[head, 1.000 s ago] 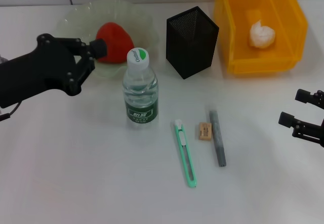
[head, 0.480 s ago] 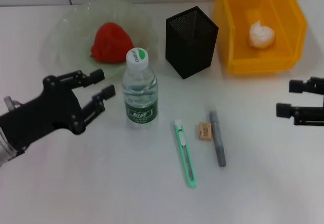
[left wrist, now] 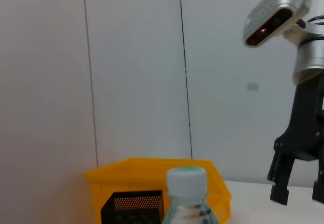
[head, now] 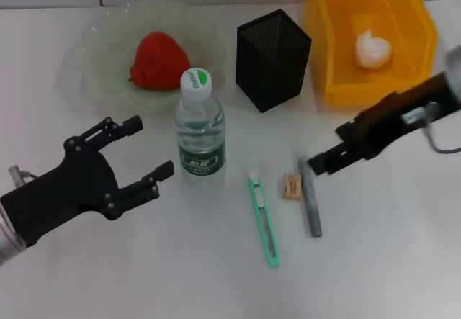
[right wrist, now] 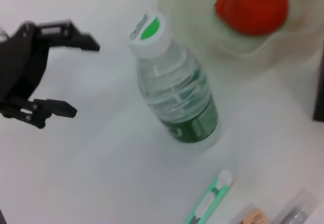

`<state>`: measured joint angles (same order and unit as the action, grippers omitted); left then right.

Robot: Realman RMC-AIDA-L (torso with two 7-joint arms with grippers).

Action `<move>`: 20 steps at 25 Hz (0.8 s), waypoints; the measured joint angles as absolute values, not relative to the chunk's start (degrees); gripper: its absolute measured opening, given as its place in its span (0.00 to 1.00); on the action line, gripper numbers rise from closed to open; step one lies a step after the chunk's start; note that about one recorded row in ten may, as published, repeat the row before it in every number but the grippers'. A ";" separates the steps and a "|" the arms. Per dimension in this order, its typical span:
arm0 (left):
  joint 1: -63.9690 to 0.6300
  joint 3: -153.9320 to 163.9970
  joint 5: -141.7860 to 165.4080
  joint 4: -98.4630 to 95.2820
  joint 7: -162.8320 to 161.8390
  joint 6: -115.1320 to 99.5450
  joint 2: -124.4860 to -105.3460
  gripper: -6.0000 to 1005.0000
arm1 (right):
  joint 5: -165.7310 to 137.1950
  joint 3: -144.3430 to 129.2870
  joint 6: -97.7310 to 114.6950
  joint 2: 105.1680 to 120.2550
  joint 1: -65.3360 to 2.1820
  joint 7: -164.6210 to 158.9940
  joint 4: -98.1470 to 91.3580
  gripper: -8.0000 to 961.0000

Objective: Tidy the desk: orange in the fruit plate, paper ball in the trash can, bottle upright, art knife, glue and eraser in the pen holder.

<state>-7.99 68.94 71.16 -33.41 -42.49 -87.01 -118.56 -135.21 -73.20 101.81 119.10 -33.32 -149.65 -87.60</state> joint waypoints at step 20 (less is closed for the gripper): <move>-7.20 66.38 71.04 -28.79 -40.83 -85.76 -118.39 0.86 | -140.73 -93.59 90.55 119.78 -56.51 -161.28 -60.41 0.87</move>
